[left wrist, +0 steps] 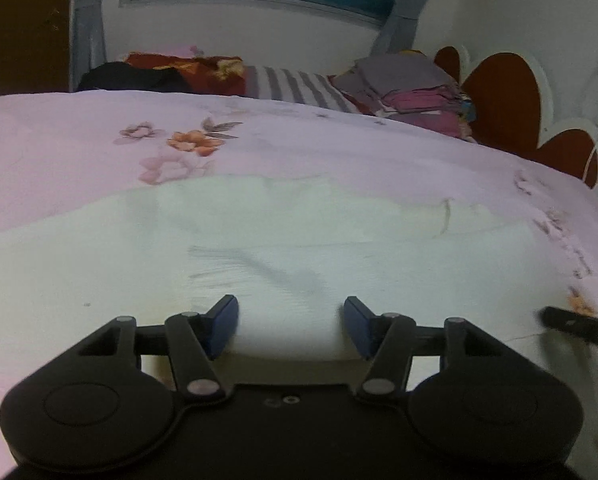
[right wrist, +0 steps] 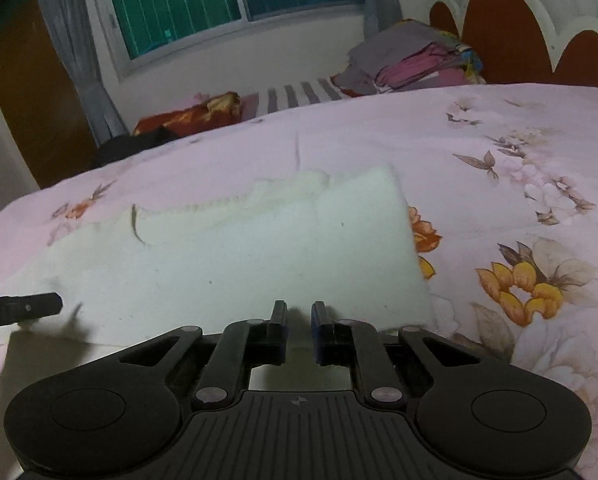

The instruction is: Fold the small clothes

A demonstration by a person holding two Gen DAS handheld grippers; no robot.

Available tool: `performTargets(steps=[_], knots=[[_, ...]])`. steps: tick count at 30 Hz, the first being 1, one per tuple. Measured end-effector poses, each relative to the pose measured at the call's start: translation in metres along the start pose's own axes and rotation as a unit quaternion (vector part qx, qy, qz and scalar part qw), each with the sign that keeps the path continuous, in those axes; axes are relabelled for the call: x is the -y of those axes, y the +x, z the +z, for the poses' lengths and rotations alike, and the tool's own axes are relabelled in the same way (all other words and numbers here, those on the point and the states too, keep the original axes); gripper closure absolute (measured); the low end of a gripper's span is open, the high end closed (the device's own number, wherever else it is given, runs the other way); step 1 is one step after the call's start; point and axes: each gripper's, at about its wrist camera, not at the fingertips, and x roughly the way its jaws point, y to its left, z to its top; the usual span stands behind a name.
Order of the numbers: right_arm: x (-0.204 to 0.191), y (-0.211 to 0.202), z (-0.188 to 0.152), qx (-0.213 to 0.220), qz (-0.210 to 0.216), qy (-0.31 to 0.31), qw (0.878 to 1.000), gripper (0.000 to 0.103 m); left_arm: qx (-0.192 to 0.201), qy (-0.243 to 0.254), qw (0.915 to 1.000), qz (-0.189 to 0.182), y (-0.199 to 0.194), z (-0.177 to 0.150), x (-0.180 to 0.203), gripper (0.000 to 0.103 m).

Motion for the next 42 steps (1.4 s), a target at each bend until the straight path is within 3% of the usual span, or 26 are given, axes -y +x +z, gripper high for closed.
performTargets(steps=[5, 8, 11, 17, 21, 26, 34, 42], knots=[[0.048, -0.007, -0.003, 0.001, -0.039, 0.041, 0.998, 0.091, -0.01, -0.008, 0.9995, 0.027, 0.005, -0.003, -0.021, 0.046], [0.051, -0.007, 0.002, 0.002, -0.043, 0.03, 0.999, 0.091, -0.001, -0.027, 0.9993, 0.025, 0.004, 0.004, -0.023, 0.046], [0.036, -0.004, 0.017, 0.018, -0.009, 0.01, 1.0, 0.091, 0.019, -0.008, 0.9995, 0.026, 0.003, 0.013, -0.007, 0.042], [-0.011, 0.045, 0.038, -0.017, 0.048, -0.067, 0.996, 0.091, -0.011, -0.005, 0.9998, 0.016, 0.031, 0.026, 0.009, 0.041], [-0.004, 0.063, 0.048, -0.019, 0.025, -0.077, 0.997, 0.091, -0.011, -0.002, 0.9997, 0.02, 0.032, 0.022, 0.002, 0.041], [0.052, 0.089, 0.086, -0.012, -0.044, -0.013, 0.999, 0.091, -0.012, -0.005, 0.9996, 0.025, 0.03, 0.02, -0.01, 0.041], [0.06, 0.086, 0.097, -0.019, -0.043, -0.014, 0.999, 0.091, -0.001, -0.004, 0.9994, 0.035, 0.025, 0.023, -0.008, 0.041], [0.049, 0.068, 0.073, -0.028, -0.042, -0.032, 0.998, 0.091, -0.013, -0.002, 0.9985, 0.053, 0.028, 0.016, -0.007, 0.04]])
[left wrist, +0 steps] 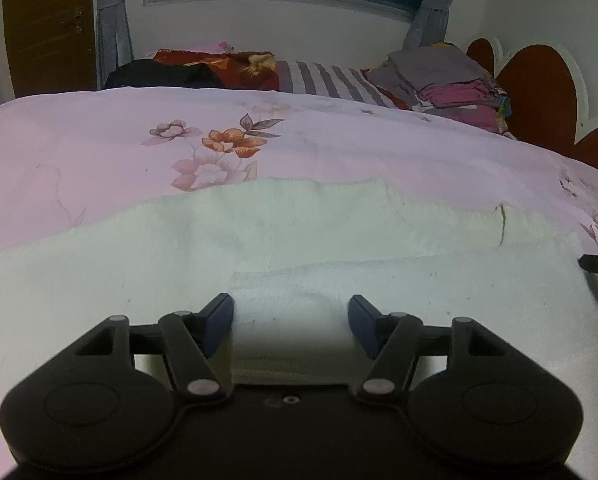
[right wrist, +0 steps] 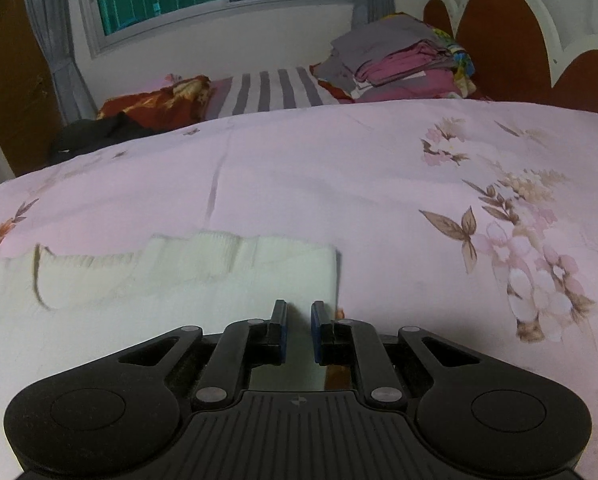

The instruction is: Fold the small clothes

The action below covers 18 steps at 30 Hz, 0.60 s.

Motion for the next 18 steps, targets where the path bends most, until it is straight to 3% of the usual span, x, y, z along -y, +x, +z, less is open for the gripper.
performTargets(steps=[9, 14, 16, 18], knots=[[-0.003, -0.022, -0.023, -0.005, 0.001, -0.01, 1.0, 0.091, -0.01, 0.007, 0.9999, 0.008, -0.008, -0.006, -0.001, 0.039], [-0.002, -0.046, -0.04, 0.001, -0.002, -0.015, 1.0, 0.091, 0.02, -0.004, 0.9998, 0.0, -0.028, -0.013, -0.001, 0.039], [-0.005, -0.059, -0.046, 0.017, 0.008, -0.011, 1.0, 0.091, -0.008, 0.013, 0.9996, 0.023, -0.018, -0.019, 0.002, 0.037], [-0.009, -0.056, -0.053, 0.004, 0.001, -0.021, 1.0, 0.091, -0.002, 0.006, 0.9998, 0.02, -0.019, -0.022, 0.0, 0.036]])
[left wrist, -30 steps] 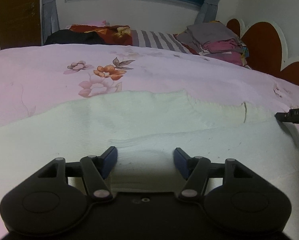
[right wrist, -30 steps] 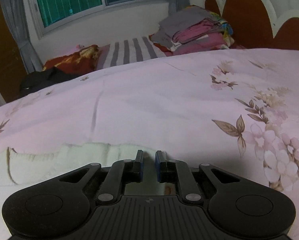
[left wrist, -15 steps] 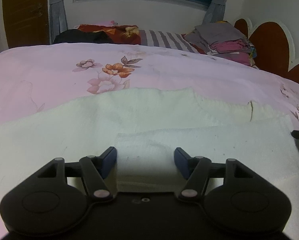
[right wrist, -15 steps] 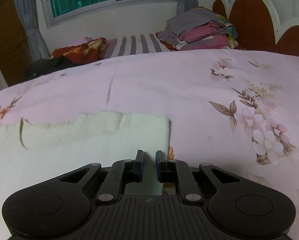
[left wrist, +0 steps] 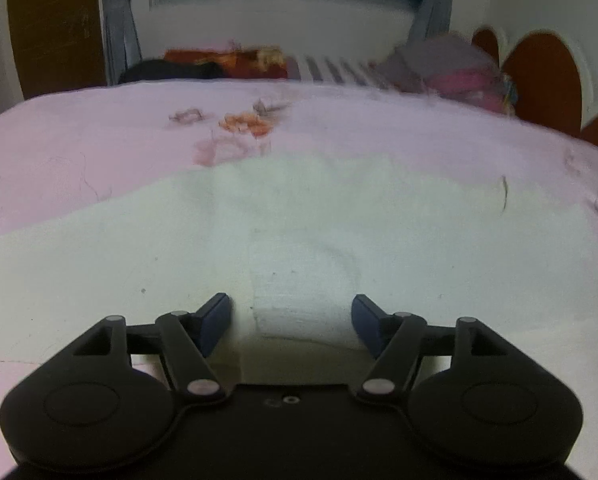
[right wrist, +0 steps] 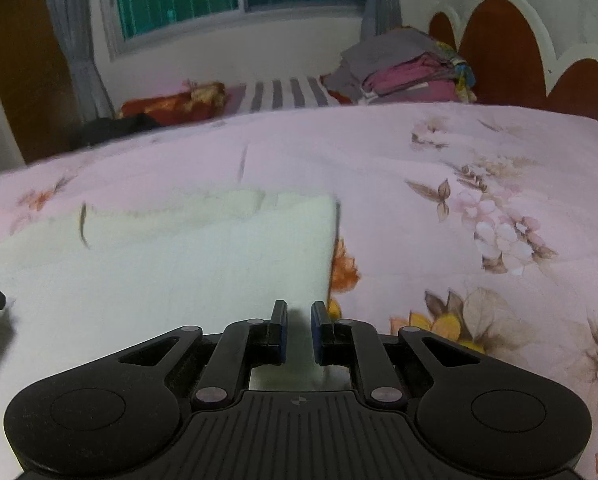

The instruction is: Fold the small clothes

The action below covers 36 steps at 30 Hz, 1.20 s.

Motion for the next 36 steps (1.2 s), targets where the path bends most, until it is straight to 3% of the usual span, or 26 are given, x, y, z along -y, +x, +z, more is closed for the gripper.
performTargets(steps=[1, 4, 6, 9, 10, 11, 13, 17, 18, 19, 20, 24, 25, 27, 29, 31, 33, 36], knots=[[0.0, 0.006, -0.003, -0.018, -0.009, 0.0, 1.0, 0.091, -0.002, -0.006, 1.0, -0.001, -0.002, 0.001, -0.001, 0.037], [0.001, -0.004, -0.002, -0.005, -0.007, 0.017, 1.0, 0.091, 0.018, -0.009, 0.9998, 0.003, -0.013, -0.001, -0.004, 0.037], [0.001, -0.014, -0.003, 0.016, -0.003, 0.02, 1.0, 0.091, -0.004, -0.001, 0.9999, 0.01, -0.007, -0.006, -0.005, 0.036], [-0.002, -0.002, -0.011, -0.024, -0.014, 0.009, 1.0, 0.091, -0.003, -0.015, 0.9999, 0.006, -0.013, -0.005, -0.009, 0.035], [-0.003, -0.005, -0.011, -0.02, -0.016, 0.007, 1.0, 0.091, 0.001, -0.024, 0.9997, 0.001, -0.018, -0.006, -0.012, 0.032], [-0.004, -0.01, -0.009, -0.018, -0.016, 0.012, 1.0, 0.091, 0.008, -0.034, 0.9994, 0.001, -0.023, -0.007, -0.017, 0.021], [-0.005, -0.024, -0.01, 0.002, -0.011, 0.021, 1.0, 0.091, 0.018, -0.052, 0.9981, 0.03, -0.033, -0.012, -0.027, 0.005], [-0.012, -0.047, -0.014, 0.026, -0.005, 0.031, 0.999, 0.089, 0.022, -0.085, 0.9935, 0.072, -0.052, -0.026, -0.071, 0.005], [-0.014, -0.047, -0.014, 0.018, -0.006, 0.029, 0.999, 0.071, 0.025, -0.103, 0.9911, 0.081, -0.058, -0.031, -0.088, 0.006], [-0.017, -0.049, -0.015, 0.015, -0.01, 0.028, 0.999, 0.033, 0.028, -0.121, 0.9884, 0.088, -0.064, -0.035, -0.104, 0.01], [-0.02, -0.053, -0.018, 0.025, -0.015, 0.027, 0.999, 0.022, 0.031, -0.143, 0.9844, 0.097, -0.07, -0.04, -0.122, 0.015], [-0.034, -0.06, -0.024, 0.038, -0.005, 0.018, 0.999, 0.021, 0.053, -0.248, 0.9526, 0.168, -0.096, -0.061, -0.197, 0.026], [-0.037, -0.061, -0.025, 0.041, -0.004, 0.02, 0.999, 0.021, 0.057, -0.275, 0.9443, 0.171, -0.1, -0.065, -0.214, 0.028], [-0.042, -0.061, -0.027, 0.049, -0.008, 0.026, 0.998, 0.022, 0.073, -0.334, 0.9277, 0.151, -0.106, -0.077, -0.248, 0.035], [-0.047, -0.057, -0.027, 0.047, -0.017, 0.031, 0.998, 0.034, 0.099, -0.38, 0.9112, 0.122, -0.11, -0.086, -0.276, 0.045], [-0.05, -0.051, -0.026, 0.038, -0.023, 0.042, 0.998, 0.038, 0.118, -0.419, 0.8927, 0.115, -0.108, -0.091, -0.297, 0.053], [-0.052, -0.049, -0.025, 0.037, -0.032, 0.052, 0.997, 0.039, 0.142, -0.458, 0.8726, 0.093, -0.103, -0.095, -0.314, 0.053], [-0.056, -0.049, -0.023, 0.039, -0.037, 0.057, 0.997, 0.039, 0.16, -0.486, 0.8557, 0.077, -0.096, -0.095, -0.331, 0.054]])
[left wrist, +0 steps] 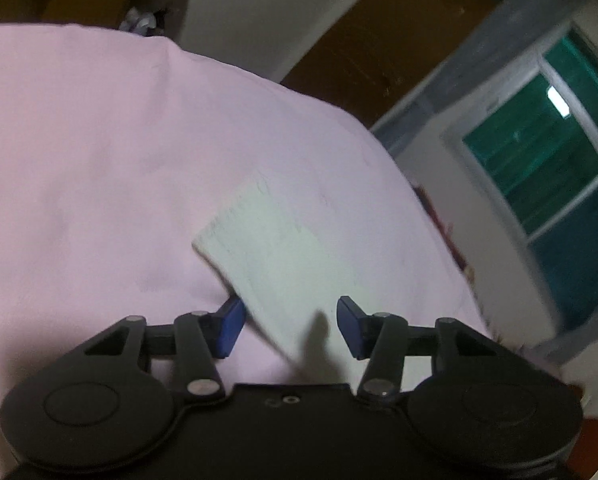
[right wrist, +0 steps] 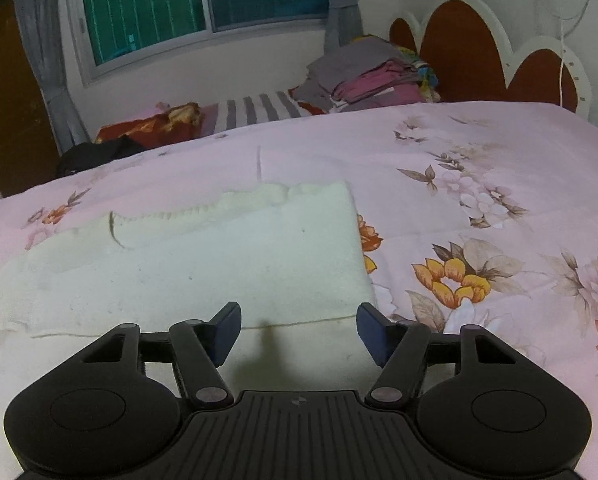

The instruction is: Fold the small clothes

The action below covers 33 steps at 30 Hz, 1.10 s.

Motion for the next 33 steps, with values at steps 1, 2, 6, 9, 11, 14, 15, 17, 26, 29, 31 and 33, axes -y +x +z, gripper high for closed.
performTargets(steps=[1, 2, 6, 9, 11, 14, 15, 17, 26, 29, 31, 33], knots=[[-0.002, 0.0, 0.0, -0.001, -0.002, 0.0, 1.0, 0.039, 0.0, -0.01, 0.9999, -0.005, 0.004, 0.004, -0.002, 0.054], [-0.003, 0.0, 0.0, -0.001, -0.004, 0.0, 1.0, 0.039, 0.0, -0.015, 0.9998, -0.008, 0.007, 0.005, -0.001, 0.058], [-0.006, 0.001, 0.002, -0.006, -0.008, 0.009, 1.0, 0.039, 0.005, -0.06, 0.9981, -0.012, 0.017, 0.02, -0.014, 0.1], [-0.008, -0.004, 0.004, -0.005, -0.013, 0.011, 1.0, 0.039, 0.031, -0.045, 0.9974, -0.047, 0.012, 0.03, -0.004, 0.1], [-0.009, -0.009, 0.006, 0.002, -0.015, 0.006, 1.0, 0.039, 0.003, -0.041, 0.9989, -0.024, 0.024, 0.029, 0.001, 0.1], [-0.007, -0.007, 0.007, -0.002, -0.018, 0.01, 1.0, 0.039, -0.007, -0.053, 0.9986, -0.003, 0.034, 0.028, -0.003, 0.1], [-0.005, -0.007, 0.006, -0.003, -0.019, 0.013, 1.0, 0.039, 0.002, -0.054, 0.9986, -0.002, 0.032, 0.029, 0.0, 0.1], [-0.001, -0.008, 0.006, -0.002, -0.017, 0.018, 1.0, 0.039, 0.014, -0.066, 0.9976, -0.015, 0.03, 0.033, 0.004, 0.1], [0.028, 0.004, 0.011, 0.0, -0.001, 0.033, 0.999, 0.039, 0.007, 0.067, 0.9962, -0.054, 0.009, 0.0, 0.102, 0.1], [0.037, 0.007, 0.013, 0.0, 0.008, 0.041, 0.999, 0.039, -0.018, 0.115, 0.9892, -0.089, 0.008, -0.037, 0.153, 0.1], [0.042, 0.009, 0.016, 0.002, 0.013, 0.039, 0.999, 0.039, -0.041, 0.149, 0.9817, -0.112, 0.01, -0.064, 0.185, 0.1], [0.047, 0.01, 0.018, 0.003, 0.018, 0.04, 0.999, 0.039, -0.055, 0.191, 0.9713, -0.13, 0.007, -0.103, 0.22, 0.1]])
